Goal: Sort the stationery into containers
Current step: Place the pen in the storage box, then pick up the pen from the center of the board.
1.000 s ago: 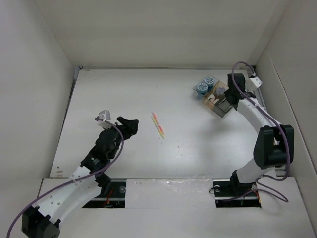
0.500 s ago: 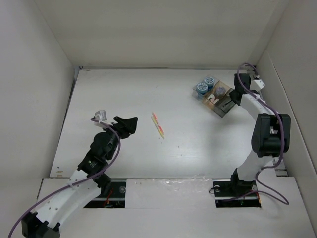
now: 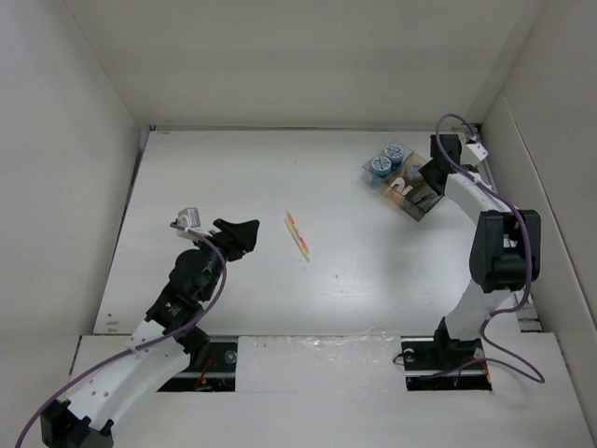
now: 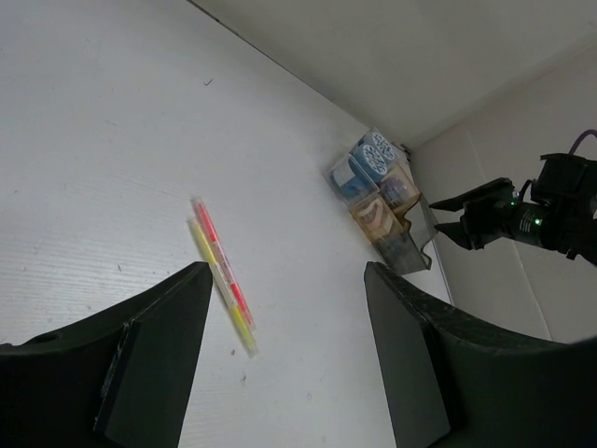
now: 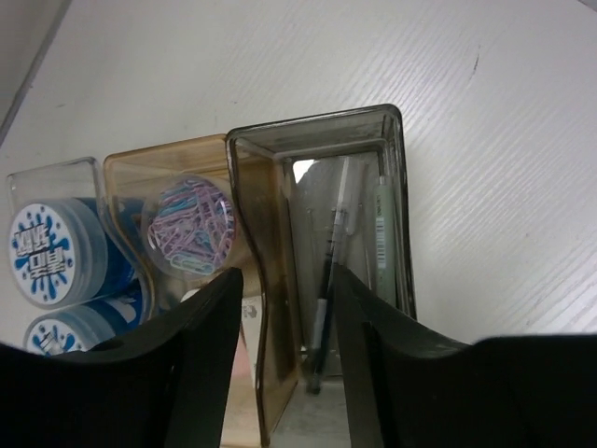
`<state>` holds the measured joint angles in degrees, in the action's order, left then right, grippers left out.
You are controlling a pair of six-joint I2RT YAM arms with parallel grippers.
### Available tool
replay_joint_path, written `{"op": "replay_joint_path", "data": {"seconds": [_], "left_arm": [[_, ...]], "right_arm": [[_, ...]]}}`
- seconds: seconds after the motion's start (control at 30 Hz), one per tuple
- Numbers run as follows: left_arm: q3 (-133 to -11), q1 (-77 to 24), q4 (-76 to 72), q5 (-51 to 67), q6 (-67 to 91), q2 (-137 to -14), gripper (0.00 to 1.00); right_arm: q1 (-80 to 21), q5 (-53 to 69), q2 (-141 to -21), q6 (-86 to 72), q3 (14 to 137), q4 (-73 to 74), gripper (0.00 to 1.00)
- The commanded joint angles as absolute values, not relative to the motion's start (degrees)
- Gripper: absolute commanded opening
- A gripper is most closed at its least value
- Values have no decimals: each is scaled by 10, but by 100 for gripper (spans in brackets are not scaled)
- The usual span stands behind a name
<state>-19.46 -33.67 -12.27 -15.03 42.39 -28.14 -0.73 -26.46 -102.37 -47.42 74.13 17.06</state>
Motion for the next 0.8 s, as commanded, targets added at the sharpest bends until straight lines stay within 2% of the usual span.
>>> {"op": "replay_joint_path", "data": {"seconds": [0.0, 0.07, 0.1, 0.13, 0.27, 0.3, 0.53, 0.67, 0.73, 0.77], "left_arm": [[-197, -337, -152, -146, 415, -281, 63], [-197, -337, -152, -146, 415, -281, 63], [-197, -337, -152, -146, 415, -281, 63], [-197, -337, -152, -146, 415, -281, 63], [-192, -337, -147, -153, 415, -274, 63], [-192, -337, -147, -159, 415, -274, 63], [-192, -337, -142, -171, 415, -258, 63], [-192, -337, -142, -171, 415, -258, 63], [-192, -337, -142, -171, 415, -258, 63], [-192, -337, -142, -171, 415, -258, 63]], "right_arm": [[-27, -279, -969, -473, 738, 163, 51], [-39, -279, -954, -473, 730, 163, 51], [-59, -273, -945, -473, 720, 163, 47], [-74, -263, -921, -466, 710, 156, 33], [-190, -188, -876, -445, 647, 98, 3], [-241, -149, -876, -445, 636, 85, 0], [-423, -141, -979, -402, 691, 101, 1], [-465, -157, -1045, -380, 751, 132, 31], [-475, -168, -1079, -368, 787, 148, 43], [-483, -184, -1091, -368, 798, 155, 43]]}}
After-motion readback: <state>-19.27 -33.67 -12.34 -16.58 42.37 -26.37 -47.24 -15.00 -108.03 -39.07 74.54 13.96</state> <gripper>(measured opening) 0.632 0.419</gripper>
